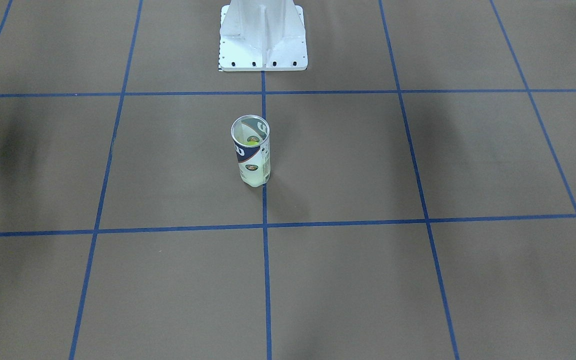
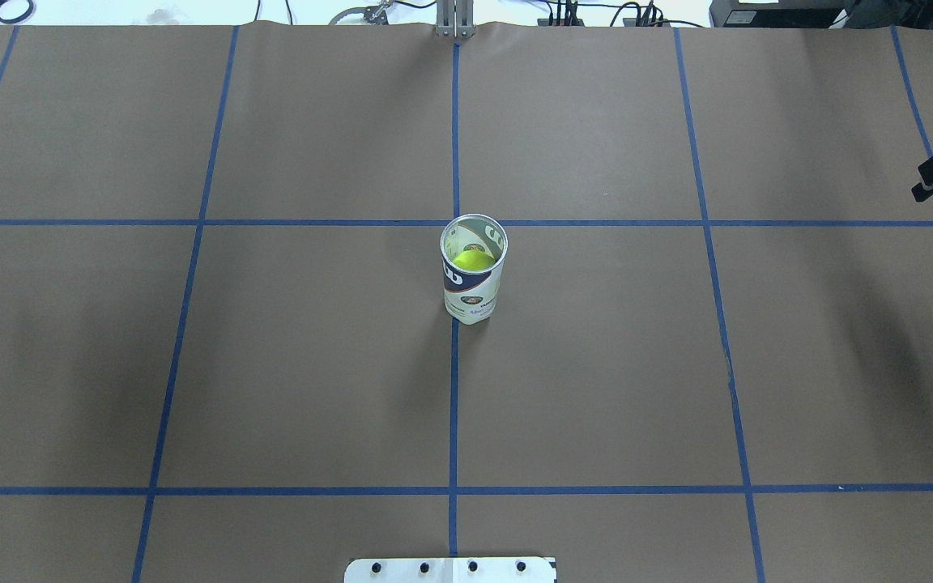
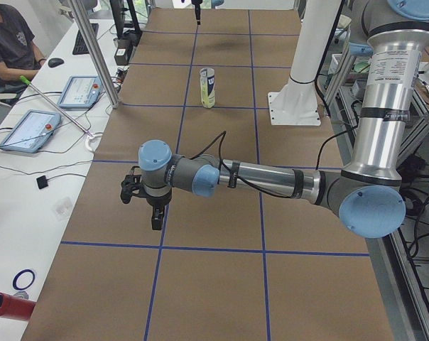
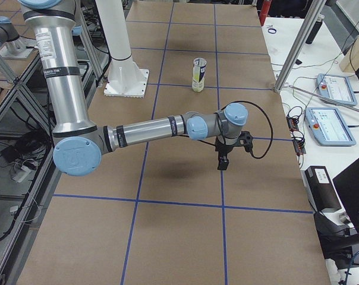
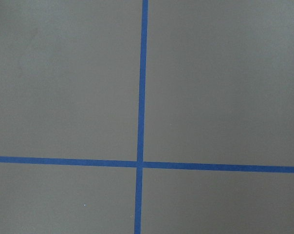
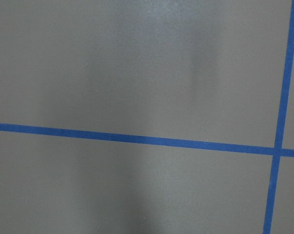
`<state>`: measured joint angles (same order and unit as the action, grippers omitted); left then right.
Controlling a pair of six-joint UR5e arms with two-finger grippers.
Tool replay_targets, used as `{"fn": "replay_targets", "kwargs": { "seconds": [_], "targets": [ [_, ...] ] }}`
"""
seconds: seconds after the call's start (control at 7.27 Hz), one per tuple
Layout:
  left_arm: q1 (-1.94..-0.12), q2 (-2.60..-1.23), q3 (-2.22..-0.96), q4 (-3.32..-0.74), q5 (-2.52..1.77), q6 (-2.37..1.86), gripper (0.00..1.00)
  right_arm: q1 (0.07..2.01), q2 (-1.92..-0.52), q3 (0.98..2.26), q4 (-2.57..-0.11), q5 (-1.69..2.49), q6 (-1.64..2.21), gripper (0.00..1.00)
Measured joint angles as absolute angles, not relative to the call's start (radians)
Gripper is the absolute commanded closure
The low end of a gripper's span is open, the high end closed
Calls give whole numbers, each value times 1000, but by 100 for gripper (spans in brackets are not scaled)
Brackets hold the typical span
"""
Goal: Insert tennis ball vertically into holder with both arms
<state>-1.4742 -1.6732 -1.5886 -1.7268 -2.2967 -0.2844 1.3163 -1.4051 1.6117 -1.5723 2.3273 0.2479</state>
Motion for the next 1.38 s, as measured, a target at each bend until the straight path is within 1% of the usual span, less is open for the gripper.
{"fn": "replay_targets", "kwargs": {
  "seconds": [0.41,0.83,1.38],
  "targets": [
    [-1456,-1684,-1588,-1736,-2299,-291,0,1347,-1416,1621,-1571,2356,244,0],
    [-1449,-1686,-1589,-1736,-2300,-282,0,1352,-1486,1686,-1567,2352,245,0],
    [-1448,-1680,-1592,-1739,-2301,-278,0,1367,-1533,1689,-1568,2354,251,0]
  ]
}}
